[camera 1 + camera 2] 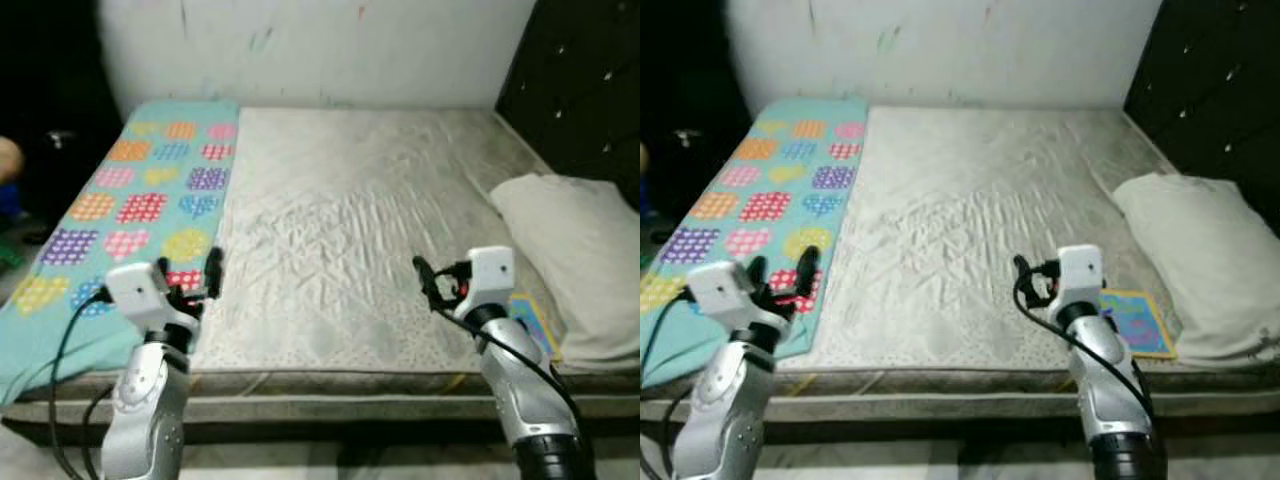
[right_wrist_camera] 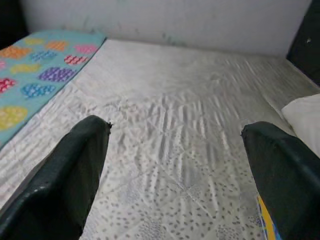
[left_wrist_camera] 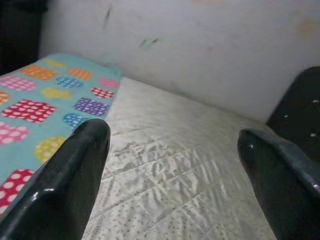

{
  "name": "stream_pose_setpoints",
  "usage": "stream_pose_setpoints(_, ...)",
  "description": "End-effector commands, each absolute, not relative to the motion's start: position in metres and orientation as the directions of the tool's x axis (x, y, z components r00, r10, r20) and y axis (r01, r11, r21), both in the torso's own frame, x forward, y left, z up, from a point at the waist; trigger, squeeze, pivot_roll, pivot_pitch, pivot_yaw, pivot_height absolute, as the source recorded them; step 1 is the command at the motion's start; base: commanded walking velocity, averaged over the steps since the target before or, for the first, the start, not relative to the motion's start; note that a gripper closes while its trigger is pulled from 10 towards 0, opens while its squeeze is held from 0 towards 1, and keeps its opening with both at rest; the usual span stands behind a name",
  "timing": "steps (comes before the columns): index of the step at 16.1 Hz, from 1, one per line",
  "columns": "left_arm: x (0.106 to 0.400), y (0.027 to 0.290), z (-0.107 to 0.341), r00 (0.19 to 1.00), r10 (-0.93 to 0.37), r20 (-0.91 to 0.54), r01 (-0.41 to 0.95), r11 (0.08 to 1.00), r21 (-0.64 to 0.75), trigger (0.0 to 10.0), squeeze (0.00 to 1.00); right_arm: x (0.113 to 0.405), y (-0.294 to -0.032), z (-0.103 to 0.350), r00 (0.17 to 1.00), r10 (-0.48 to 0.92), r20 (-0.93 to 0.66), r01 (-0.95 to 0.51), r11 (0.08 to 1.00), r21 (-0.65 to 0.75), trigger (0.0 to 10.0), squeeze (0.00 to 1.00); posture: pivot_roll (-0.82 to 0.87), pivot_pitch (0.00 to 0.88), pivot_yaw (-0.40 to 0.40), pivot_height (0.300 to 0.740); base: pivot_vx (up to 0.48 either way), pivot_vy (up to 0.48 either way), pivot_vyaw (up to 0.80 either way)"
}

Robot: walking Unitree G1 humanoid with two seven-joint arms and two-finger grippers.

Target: Clean up the room

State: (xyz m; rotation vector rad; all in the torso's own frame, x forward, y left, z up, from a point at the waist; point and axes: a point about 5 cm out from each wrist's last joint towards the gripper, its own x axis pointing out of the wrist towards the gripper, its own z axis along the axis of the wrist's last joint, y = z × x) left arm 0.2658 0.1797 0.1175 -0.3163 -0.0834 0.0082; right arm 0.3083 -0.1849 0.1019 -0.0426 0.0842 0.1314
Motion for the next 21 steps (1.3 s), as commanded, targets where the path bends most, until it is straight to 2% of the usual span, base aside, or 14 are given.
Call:
stream_pose_setpoints(1, 0.2647, 0.1845, 0.1229, 0.994, 0.018, 0.104, 0.014, 0.955, -0.298, 10.0, 0.0, 0.3111, -0.1787, 0.1091, 0.987, 0.15, -0.055, -0.153, 0.987, -0.04, 10.0, 0.0, -0.05, 0.0, -0.015, 0.74, 0.0, 0.0, 0.0)
stream_pose_setpoints(5, 0.2642, 0.1824, 0.1241, 0.993, -0.003, 0.116, 0.039, 0.952, -0.304, 10.0, 0.0, 0.3105, -0.1772, 0.1098, 0.986, 0.159, -0.049, -0.161, 0.986, -0.046, 10.0, 0.0, -0.05, 0.0, -0.014, 0.74, 0.062, 0.0, 0.0)
stream_pose_setpoints(21, 0.2663, 0.1802, 0.1246, 0.993, -0.016, 0.114, 0.051, 0.95, -0.309, 10.0, 0.0, 0.3096, -0.1794, 0.1093, 0.987, 0.151, -0.049, -0.153, 0.987, -0.051, 10.0, 0.0, -0.06, 0.0, -0.01, 0.74, 0.311, 0.0, 0.0)
